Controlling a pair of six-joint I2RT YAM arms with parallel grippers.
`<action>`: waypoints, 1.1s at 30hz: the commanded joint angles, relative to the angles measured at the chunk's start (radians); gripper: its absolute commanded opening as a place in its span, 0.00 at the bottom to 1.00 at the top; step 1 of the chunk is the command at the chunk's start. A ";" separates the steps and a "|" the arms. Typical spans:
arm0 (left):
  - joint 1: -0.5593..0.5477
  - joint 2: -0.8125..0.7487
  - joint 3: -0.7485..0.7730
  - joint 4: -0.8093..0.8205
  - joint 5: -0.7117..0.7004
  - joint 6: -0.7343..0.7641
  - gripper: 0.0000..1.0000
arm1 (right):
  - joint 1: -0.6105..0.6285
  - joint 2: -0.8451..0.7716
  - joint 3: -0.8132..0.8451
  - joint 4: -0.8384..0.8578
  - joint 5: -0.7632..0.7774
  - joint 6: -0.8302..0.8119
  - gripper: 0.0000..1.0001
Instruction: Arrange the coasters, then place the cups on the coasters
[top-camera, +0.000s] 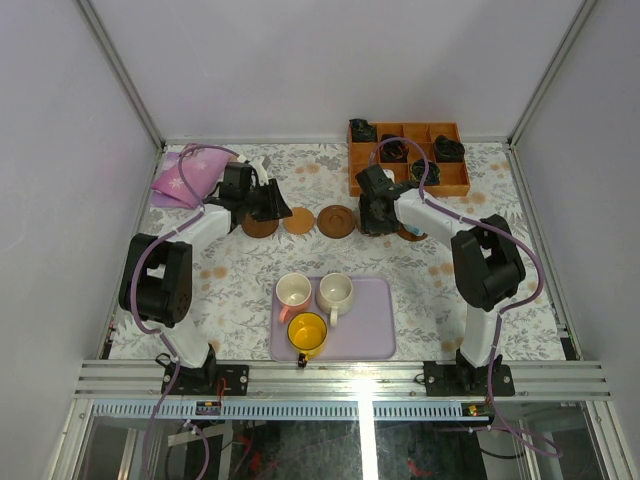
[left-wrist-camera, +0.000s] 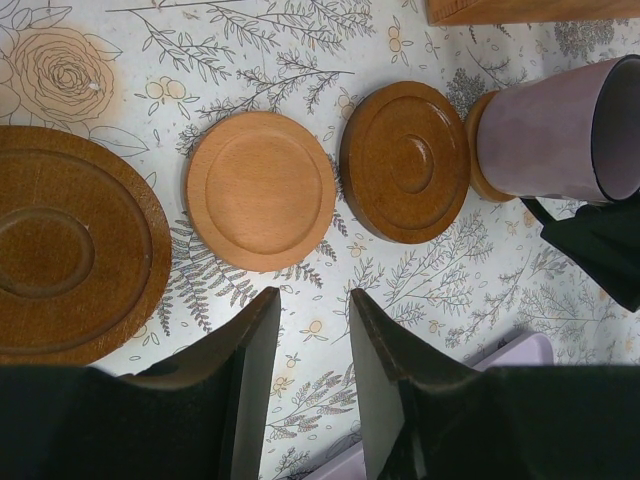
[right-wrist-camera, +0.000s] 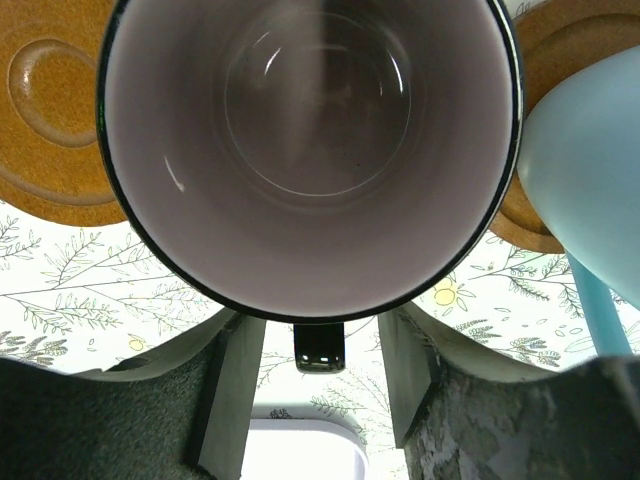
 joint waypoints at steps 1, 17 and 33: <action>-0.002 0.007 0.033 0.022 0.022 0.010 0.34 | -0.004 -0.055 0.024 -0.033 0.036 0.015 0.56; -0.004 -0.036 0.012 0.027 0.030 0.003 0.39 | 0.088 -0.303 -0.063 -0.068 0.053 0.009 0.89; -0.024 -0.216 -0.160 0.030 -0.014 -0.002 0.43 | 0.292 -0.492 -0.214 -0.093 -0.108 0.053 1.00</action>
